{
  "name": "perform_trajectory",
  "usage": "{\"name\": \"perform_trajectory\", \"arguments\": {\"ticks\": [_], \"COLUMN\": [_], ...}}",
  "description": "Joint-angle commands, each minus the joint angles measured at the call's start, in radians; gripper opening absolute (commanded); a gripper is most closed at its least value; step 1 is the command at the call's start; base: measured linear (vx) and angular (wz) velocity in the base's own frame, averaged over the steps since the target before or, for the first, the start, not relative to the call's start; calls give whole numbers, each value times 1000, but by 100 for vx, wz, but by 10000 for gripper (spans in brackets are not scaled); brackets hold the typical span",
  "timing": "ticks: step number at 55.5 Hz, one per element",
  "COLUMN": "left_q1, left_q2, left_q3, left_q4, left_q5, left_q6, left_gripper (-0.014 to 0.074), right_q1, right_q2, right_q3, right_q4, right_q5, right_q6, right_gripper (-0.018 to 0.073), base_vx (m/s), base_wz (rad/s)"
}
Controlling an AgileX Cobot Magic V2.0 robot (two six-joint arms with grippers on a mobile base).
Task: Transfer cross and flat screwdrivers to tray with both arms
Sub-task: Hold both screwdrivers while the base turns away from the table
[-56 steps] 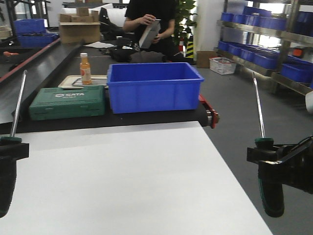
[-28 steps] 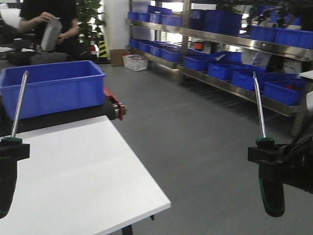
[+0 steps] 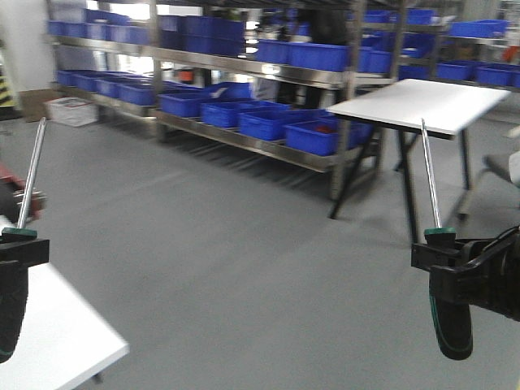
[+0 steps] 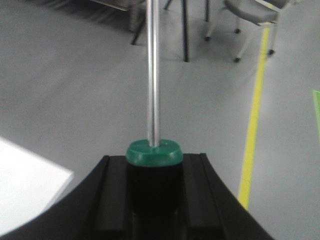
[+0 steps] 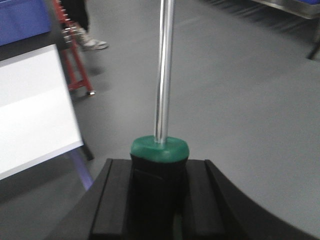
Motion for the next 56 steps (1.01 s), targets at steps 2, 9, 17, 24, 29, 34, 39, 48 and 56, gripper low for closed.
{"name": "perform_trajectory", "arguments": {"ticks": [2,9,17,24,29,34,39,48,56], "left_q1": [-4,-4,-4,-4,-4,-4,-4,-4,-4], "left_q2": [-15,-15,-15,-15,-15,-15,-15,-15,-15], "left_q3": [-29,-29,-29,-29,-29,-29,-29,-29,-29], "left_q4": [-31,-31,-31,-31,-31,-31,-31,-31,-31], "left_q5": [-77,-77,-77,-77,-77,-77,-77,-77,-77], "left_q6": [-10,-10,-10,-10,-10,-10,-10,-10,-10], "left_gripper": [3,3,3,3,3,3,3,3,3], "right_q1": [-2,-2,-2,-2,-2,-2,-2,-2,-2], "right_q2": [-19,-19,-19,-19,-19,-19,-19,-19,-19], "right_q3": [-31,-31,-31,-31,-31,-31,-31,-31,-31], "right_q4": [13,13,13,13,13,13,13,13,13], "right_q5": [-84,-84,-84,-84,-84,-84,-85,-80,-74], "right_q6": [-4,-4,-4,-4,-4,-4,-4,-4,-4], "right_gripper": [-8,-8,-8,-8,-8,-8,-8,-8,-8], "base_vx": [7,10,14,18,20,21,23,26,28], "base_wz": [-67,-68,-67,-68,-69,-69,-67,-65,-54]}}
